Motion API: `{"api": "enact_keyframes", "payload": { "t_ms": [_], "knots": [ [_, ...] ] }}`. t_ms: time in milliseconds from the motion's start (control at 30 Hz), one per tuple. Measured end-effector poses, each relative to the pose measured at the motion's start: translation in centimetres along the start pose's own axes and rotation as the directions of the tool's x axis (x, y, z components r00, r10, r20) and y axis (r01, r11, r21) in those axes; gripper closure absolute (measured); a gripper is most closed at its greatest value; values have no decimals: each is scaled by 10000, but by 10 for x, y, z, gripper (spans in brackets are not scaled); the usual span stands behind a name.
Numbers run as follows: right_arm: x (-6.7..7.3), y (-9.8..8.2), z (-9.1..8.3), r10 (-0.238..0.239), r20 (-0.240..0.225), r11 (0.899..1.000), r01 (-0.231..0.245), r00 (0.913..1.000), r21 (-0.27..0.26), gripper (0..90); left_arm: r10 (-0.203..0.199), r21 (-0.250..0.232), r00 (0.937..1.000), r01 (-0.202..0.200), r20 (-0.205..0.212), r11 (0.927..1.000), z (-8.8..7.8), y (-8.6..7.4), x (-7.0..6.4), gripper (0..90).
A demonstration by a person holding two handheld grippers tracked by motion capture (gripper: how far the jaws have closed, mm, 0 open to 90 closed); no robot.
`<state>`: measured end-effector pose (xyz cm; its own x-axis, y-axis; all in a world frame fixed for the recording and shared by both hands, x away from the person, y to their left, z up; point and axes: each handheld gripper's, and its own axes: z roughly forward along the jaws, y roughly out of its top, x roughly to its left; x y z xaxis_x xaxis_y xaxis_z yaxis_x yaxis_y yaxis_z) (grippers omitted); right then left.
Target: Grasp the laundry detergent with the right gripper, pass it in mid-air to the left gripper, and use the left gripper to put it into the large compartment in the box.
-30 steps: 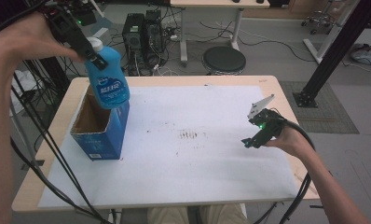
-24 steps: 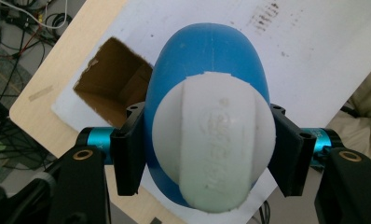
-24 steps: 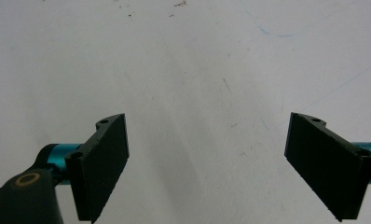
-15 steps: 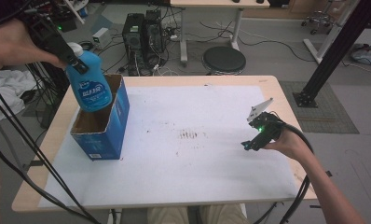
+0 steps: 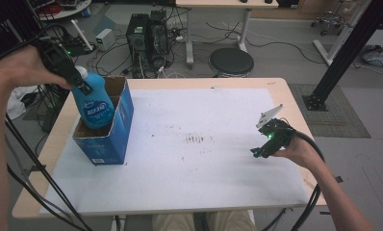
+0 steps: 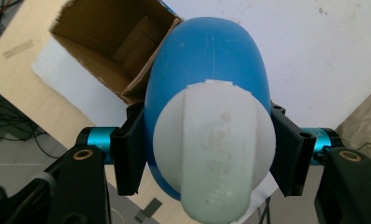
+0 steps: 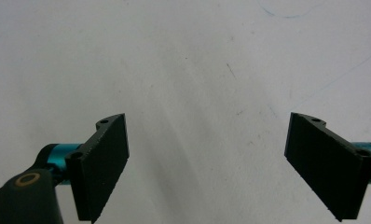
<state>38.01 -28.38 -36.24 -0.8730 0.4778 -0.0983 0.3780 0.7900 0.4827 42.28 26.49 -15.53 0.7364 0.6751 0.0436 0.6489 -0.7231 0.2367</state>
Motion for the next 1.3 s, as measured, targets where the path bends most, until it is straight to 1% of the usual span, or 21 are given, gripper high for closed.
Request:
{"api": "enact_keyframes", "payload": {
  "t_ms": [67, 133, 233, 333, 433, 533, 700, 767, 833, 933, 1000, 1200, 1300],
  "knots": [
    [0, -1, 1, 5, -3, 10000, -5, 10000, 27, 128, 79, 48, 10000, -79, 33, 10000, 9, -2, -1, 382],
    [1, -2, 3, 14, 3, 10000, -14, 10000, 35, 128, 218, 199, 9998, -218, 31, 9996, 20, -3, -2, 382],
    [2, -2, 6, 45, 2, 9999, -45, 10000, 120, 128, 318, 371, 9995, -321, 74, 9988, 38, -5, -3, 382],
    [3, -3, 8, 18, -5, 9999, -18, 10000, 104, 129, 422, 476, 9989, -431, 199, 9979, 53, -7, -4, 382],
    [4, -4, 10, 21, -1, 9999, -21, 10000, 128, 128, 566, 535, 9980, -581, 292, 9969, 65, -10, -4, 381],
    [4, -4, 10, 12, 8, 9999, -12, 10000, 159, 128, 747, 643, 9968, -764, 286, 9950, 77, -12, -5, 381],
    [5, -5, 11, 18, -15, 9999, -17, 10000, 170, 128, 773, 779, 9965, -795, 307, 9938, 94, -17, -5, 381],
    [6, -5, 12, 47, -15, 9998, -47, 10000, 195, 129, 822, 846, 9961, -846, 312, 9928, 100, -19, -5, 381],
    [6, -6, 13, 26, -11, 9998, -25, 10000, 219, 128, 865, 810, 9958, -888, 304, 9928, 104, -21, -5, 381],
    [7, -6, 15, 77, -33, 9997, -76, 10000, 234, 129, 1011, 868, 9943, -1036, 335, 9908, 111, -23, -7, 381],
    [7, -6, 16, 67, -24, 9996, -66, 10000, 267, 129, 923, 649, 9952, -942, 321, 9934, 111, -24, -6, 380],
    [8, -5, 19, 26, -68, 9997, -24, 10000, 245, 128, 1077, 607, 9939, -1091, 255, 9922, 111, -26, -7, 379],
    [9, -4, 20, 38, -81, 9996, -35, 10000, 278, 129, 1000, 591, 9946, -1015, 282, 9931, 111, -26, -6, 378]
  ]
}}
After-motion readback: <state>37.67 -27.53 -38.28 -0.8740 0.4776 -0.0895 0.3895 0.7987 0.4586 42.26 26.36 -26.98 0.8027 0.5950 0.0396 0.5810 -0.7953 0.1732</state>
